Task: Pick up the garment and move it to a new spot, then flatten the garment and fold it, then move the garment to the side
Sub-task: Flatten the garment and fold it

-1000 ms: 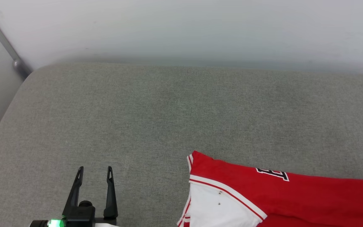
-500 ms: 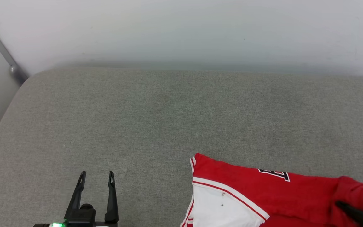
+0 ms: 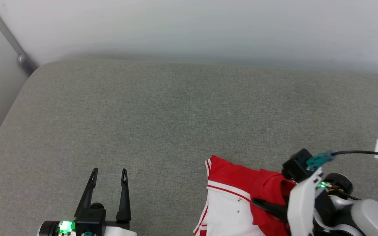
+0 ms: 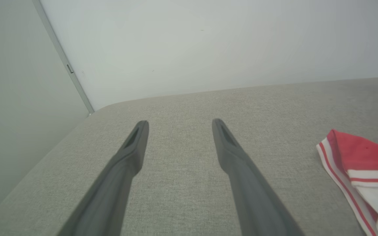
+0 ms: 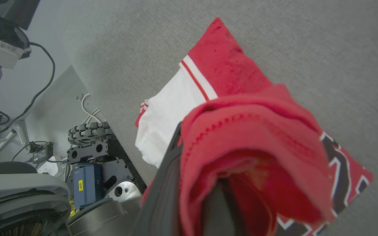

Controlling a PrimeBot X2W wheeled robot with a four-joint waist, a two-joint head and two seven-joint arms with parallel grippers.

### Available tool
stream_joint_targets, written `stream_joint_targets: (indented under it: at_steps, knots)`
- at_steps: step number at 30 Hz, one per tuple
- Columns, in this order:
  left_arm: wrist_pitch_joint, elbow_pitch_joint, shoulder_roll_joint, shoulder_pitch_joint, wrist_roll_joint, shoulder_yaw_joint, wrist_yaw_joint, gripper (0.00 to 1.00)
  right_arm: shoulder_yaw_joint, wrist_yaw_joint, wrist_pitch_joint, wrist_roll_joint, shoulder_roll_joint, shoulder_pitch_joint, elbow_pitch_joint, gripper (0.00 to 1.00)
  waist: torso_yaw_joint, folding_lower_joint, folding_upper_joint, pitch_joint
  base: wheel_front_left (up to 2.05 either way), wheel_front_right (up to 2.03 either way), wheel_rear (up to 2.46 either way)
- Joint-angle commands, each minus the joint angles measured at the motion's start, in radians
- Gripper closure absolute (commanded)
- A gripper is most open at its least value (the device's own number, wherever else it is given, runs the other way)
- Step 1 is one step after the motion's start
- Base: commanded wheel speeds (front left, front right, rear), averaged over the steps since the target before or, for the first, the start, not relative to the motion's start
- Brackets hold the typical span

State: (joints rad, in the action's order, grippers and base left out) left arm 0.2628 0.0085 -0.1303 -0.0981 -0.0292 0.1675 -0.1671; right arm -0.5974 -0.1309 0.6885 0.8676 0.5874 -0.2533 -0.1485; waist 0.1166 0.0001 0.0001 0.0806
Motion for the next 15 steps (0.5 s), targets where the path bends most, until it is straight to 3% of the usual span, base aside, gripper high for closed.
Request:
stream_joint_targets:
  at_steps: [1,9,15]
  knots:
    - [0.002,-0.001,0.004,0.014,0.008,0.001,0.003,0.00,-0.033,0.001,0.003,-0.012,-0.023,-0.043,0.023,1.00,0.009,-0.0001,-0.0001,0.015,0.00,0.00,0.00]
    - [0.002,0.005,0.027,0.056,0.010,0.007,0.015,0.00,-0.215,0.000,-0.045,-0.046,-0.146,-0.229,0.267,1.00,0.038,-0.0001,-0.0001,0.071,0.00,0.00,0.00]
    - [0.002,0.012,0.035,0.073,0.010,0.009,0.022,0.00,-0.321,0.001,-0.081,-0.062,-0.171,-0.281,0.426,1.00,0.052,-0.0001,-0.0001,0.089,0.00,0.00,0.00]
